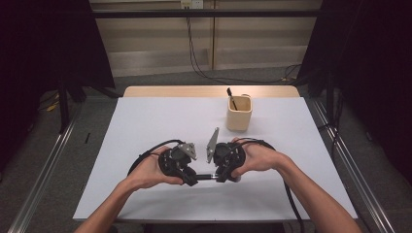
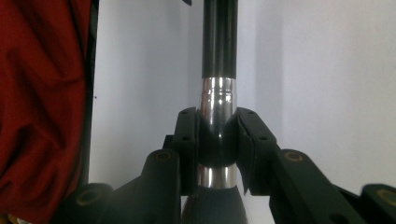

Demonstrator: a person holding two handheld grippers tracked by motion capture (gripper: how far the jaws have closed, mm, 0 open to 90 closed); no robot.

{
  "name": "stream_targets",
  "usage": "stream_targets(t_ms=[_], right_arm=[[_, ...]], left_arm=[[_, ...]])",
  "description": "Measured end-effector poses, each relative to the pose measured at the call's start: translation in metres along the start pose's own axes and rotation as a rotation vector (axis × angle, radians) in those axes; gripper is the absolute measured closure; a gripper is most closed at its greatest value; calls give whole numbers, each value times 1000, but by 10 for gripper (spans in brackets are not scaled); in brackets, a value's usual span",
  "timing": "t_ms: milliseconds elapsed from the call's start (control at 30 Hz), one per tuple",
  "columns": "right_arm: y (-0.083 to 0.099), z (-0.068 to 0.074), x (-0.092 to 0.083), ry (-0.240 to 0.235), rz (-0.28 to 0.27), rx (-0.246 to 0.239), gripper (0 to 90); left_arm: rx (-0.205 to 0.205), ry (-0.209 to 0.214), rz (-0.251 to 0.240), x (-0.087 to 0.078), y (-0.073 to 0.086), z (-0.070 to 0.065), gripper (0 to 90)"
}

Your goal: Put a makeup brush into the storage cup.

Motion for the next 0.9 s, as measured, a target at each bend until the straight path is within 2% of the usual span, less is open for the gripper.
stream_targets(t_ms=[67, 133, 167, 200, 333, 400, 567, 700, 767, 833, 900], right_arm=[[0, 0, 0, 1, 4, -4, 716], [0, 0, 0, -4, 2, -8, 717], [0, 1, 0, -6, 3, -8, 716], [0, 1, 0, -9, 6, -7, 716], [3, 2, 3, -3, -13, -6, 717], [3, 2, 3, -3, -14, -14, 716], [4, 2, 2, 2, -27, -22, 713], [4, 3, 3, 12, -25, -18, 711], [4, 1, 3, 20, -35, -20, 703], [5, -1, 2, 22, -52, -7, 654], [6, -3, 2, 40, -68, 3, 634]], left_arm=[[13, 0, 22, 1, -1, 0, 648], [14, -7, 27, 3, -1, 0, 699], [21, 4, 40, 3, -2, 1, 709], [15, 5, 32, 3, -2, 1, 713], [36, 10, 60, 5, -1, 1, 730], [34, 13, 54, 5, -2, 1, 734], [51, 17, 79, 6, -3, 0, 746], [48, 15, 71, 5, -2, 0, 747], [52, 2, 49, 5, -2, 0, 748], [61, -22, 40, 4, -2, 1, 749], [56, -21, 34, 2, -1, 3, 749]])
Point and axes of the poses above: each handheld gripper's, and its own axes: x roughly forward along the jaws, y roughly out of its underside, z roughly to its left, the point moved 1 cm from there along x, roughly forward along the jaws, and after that the axes turned 15 degrees about y, right-handed, at the moved point
